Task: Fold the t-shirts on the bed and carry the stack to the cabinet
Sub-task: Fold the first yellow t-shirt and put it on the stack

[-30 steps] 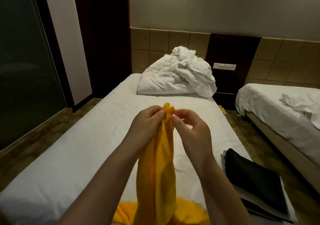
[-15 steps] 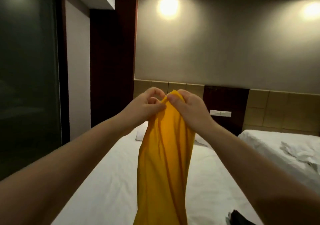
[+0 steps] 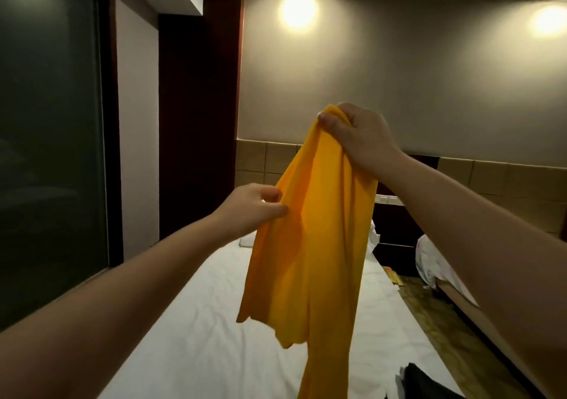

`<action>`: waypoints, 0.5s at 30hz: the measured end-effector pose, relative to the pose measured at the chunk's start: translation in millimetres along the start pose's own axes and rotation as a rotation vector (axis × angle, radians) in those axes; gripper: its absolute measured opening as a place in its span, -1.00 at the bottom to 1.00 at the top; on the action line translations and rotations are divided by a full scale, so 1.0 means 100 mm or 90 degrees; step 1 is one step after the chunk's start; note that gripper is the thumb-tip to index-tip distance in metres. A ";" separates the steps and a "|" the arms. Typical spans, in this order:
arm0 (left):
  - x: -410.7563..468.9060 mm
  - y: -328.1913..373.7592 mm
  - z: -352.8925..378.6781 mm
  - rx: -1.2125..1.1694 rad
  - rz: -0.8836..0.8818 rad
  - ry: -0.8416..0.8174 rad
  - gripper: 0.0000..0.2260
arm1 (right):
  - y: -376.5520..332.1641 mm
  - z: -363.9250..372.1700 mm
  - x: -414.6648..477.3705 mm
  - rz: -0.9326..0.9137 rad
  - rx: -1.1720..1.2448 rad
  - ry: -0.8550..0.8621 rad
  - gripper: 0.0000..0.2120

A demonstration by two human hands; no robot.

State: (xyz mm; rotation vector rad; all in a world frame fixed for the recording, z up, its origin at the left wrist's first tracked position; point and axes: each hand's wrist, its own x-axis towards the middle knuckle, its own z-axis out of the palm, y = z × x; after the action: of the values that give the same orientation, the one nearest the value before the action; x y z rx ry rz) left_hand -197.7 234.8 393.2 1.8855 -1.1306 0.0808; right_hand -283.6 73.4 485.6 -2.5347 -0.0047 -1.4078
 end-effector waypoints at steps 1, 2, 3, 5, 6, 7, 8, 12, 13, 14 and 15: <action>-0.02 -0.06 0.09 -0.007 -0.003 0.009 -0.71 | 0.03 0.00 -0.02 0.006 -0.002 -0.001 -0.65; -0.05 -0.11 0.18 -0.011 -0.009 0.019 -0.71 | 0.04 0.00 -0.03 0.015 -0.006 -0.003 -0.65; -0.06 -0.17 0.27 -0.012 -0.018 0.026 -0.69 | 0.07 0.00 -0.05 0.022 -0.008 -0.003 -0.65; -0.06 -0.28 0.47 -0.009 -0.049 0.040 -0.64 | 0.11 0.02 -0.10 0.035 -0.016 -0.006 -0.65; -0.06 -0.34 0.56 -0.008 -0.068 0.051 -0.63 | 0.13 0.02 -0.12 0.041 -0.020 -0.009 -0.65; -0.06 -0.39 0.63 -0.009 -0.082 0.064 -0.64 | 0.15 0.02 -0.14 0.048 -0.021 -0.012 -0.65; -0.05 -0.43 0.69 -0.015 -0.093 0.074 -0.65 | 0.18 0.00 -0.16 0.052 -0.023 -0.018 -0.64; -0.07 -0.56 0.73 -0.128 -0.098 0.065 -0.75 | 0.38 -0.13 -0.26 0.083 -0.068 -0.044 -0.56; -0.07 -0.58 0.69 -0.148 -0.096 0.055 -0.77 | 0.44 -0.17 -0.29 0.093 -0.080 -0.049 -0.59; -0.08 -0.59 0.63 -0.159 -0.097 0.048 -0.77 | 0.50 -0.21 -0.32 0.101 -0.083 -0.061 -0.61; -0.07 -0.59 0.57 -0.167 -0.095 0.046 -0.77 | 0.56 -0.24 -0.35 0.112 -0.076 -0.075 -0.62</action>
State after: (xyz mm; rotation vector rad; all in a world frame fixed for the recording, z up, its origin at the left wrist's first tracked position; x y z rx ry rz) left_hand -179.9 208.1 317.4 1.7115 -0.9023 -0.0791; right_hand -315.5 17.8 457.0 -2.6363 0.2824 -1.2245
